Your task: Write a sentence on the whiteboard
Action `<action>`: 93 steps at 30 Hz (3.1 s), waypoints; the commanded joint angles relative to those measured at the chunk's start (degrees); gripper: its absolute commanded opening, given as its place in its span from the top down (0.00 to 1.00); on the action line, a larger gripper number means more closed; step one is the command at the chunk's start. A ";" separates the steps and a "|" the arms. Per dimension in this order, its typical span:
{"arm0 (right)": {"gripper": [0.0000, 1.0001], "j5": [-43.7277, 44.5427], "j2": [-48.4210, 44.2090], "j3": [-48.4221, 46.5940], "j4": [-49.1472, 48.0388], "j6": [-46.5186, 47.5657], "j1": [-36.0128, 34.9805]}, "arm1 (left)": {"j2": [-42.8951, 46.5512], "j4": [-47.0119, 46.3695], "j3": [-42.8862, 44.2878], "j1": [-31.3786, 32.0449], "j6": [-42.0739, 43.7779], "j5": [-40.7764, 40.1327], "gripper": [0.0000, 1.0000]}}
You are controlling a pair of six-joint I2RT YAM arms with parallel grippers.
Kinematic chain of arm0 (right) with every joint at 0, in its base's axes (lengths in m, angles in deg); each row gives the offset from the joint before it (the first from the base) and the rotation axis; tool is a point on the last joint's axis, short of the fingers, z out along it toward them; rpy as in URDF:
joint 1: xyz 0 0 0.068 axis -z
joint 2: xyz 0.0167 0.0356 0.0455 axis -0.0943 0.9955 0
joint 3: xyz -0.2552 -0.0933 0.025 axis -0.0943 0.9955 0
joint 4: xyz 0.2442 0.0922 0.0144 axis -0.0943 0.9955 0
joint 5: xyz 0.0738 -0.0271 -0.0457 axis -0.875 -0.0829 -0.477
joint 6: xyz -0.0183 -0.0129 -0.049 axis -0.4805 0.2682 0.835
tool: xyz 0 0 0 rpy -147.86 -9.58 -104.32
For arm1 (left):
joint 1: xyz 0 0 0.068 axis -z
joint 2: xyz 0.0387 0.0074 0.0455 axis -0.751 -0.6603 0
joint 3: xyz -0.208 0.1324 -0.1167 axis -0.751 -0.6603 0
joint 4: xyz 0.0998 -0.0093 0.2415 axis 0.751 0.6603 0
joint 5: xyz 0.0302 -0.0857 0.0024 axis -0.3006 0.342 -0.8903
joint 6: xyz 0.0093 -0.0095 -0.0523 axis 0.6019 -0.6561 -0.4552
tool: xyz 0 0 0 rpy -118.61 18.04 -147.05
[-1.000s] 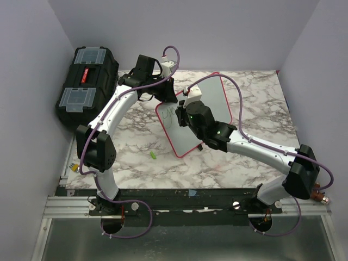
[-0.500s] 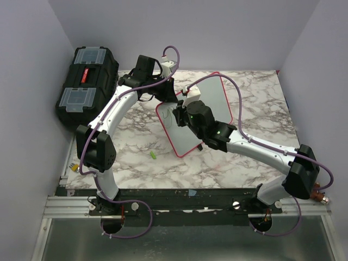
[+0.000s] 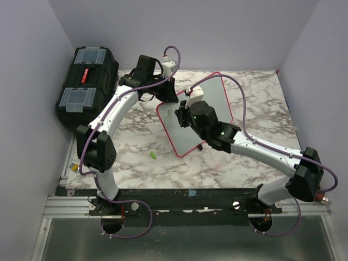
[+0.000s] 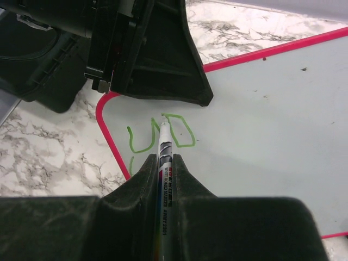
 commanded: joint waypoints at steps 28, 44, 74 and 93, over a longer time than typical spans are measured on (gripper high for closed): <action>0.99 -0.19 -9.01 7.08 -0.83 -2.09 2.67 | 3.50 -0.77 -1.39 0.76 2.69 -2.78 1.00; 0.99 -5.86 -4.30 2.90 -2.99 -0.54 5.17 | 3.66 -0.86 -1.52 0.79 2.69 -2.37 1.00; 0.99 -5.95 -3.19 6.20 -1.52 -3.70 5.17 | 3.89 -0.60 -1.21 0.87 2.70 -2.02 1.00; 0.99 -3.60 -5.11 9.08 2.87 -5.16 5.16 | 4.36 -0.77 -1.56 0.96 2.60 -1.86 1.00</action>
